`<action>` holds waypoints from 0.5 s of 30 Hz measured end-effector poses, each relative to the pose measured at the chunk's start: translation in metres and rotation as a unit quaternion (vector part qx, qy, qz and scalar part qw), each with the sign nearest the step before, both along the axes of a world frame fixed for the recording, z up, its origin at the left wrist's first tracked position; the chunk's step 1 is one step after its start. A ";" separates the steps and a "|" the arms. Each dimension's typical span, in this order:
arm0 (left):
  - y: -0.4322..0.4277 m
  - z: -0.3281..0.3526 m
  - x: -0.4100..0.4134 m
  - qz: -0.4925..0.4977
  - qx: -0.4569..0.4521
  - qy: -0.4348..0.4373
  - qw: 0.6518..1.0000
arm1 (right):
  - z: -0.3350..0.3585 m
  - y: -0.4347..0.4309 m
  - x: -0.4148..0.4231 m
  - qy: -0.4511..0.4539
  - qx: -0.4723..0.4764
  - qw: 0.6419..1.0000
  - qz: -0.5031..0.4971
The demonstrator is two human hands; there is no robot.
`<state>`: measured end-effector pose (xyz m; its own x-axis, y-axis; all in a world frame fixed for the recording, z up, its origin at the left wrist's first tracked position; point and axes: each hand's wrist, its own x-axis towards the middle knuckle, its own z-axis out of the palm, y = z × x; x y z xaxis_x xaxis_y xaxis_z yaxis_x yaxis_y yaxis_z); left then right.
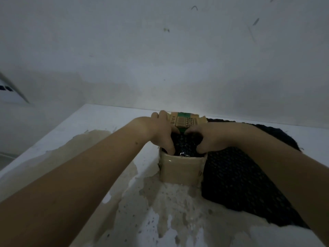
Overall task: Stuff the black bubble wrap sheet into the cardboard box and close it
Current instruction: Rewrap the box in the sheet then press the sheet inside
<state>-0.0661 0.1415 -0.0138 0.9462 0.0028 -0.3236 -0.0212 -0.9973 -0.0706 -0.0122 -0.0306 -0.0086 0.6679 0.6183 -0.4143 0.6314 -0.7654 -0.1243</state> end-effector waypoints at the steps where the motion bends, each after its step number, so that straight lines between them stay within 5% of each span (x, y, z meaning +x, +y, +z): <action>1: 0.000 0.000 0.002 0.004 0.014 -0.002 1.000 | -0.002 0.004 0.000 0.004 -0.007 1.000 -0.003; 11: -0.013 -0.007 0.008 0.028 0.094 0.028 0.995 | -0.001 0.015 0.004 0.035 -0.067 0.997 0.001; 15: -0.011 -0.009 0.007 0.017 0.088 0.017 0.996 | 0.012 0.010 0.002 -0.041 -0.076 0.996 0.014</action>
<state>-0.0590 0.1309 -0.0226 0.9332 0.0943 -0.3468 0.0069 -0.9695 -0.2451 -0.0107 -0.0204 0.0036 0.6865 0.5718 -0.4492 0.6563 -0.7532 0.0442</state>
